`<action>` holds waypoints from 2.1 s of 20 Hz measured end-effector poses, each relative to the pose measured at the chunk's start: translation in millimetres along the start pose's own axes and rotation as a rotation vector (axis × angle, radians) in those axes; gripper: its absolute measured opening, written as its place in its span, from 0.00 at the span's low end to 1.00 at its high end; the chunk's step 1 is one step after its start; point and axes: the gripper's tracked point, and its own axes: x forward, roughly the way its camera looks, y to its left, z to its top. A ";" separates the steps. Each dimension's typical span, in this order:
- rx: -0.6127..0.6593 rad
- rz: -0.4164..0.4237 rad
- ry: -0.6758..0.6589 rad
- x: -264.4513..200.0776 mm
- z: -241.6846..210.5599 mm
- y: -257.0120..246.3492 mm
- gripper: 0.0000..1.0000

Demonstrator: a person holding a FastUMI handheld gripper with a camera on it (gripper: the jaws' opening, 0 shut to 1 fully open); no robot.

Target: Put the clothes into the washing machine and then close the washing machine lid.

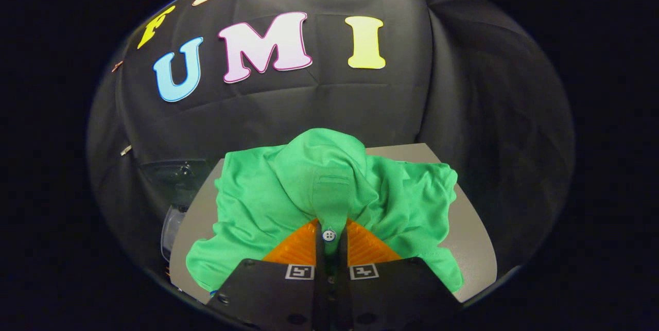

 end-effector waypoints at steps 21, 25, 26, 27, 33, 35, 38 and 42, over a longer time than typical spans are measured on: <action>-0.009 0.483 -0.126 -101.6 60.5 292.0 0.10; -0.034 0.496 -0.098 -79.2 29.7 337.8 0.10; -0.040 0.492 -0.089 -69.2 18.3 347.4 0.10; -0.049 0.485 -0.078 -59.3 6.2 356.4 0.10; -0.023 0.476 -0.005 7.1 -69.1 394.1 0.10; -0.018 0.468 0.031 30.6 -98.9 402.1 0.10; -0.032 0.439 0.063 69.7 -142.3 411.4 0.10; -0.053 0.394 0.046 112.5 -180.9 416.2 0.10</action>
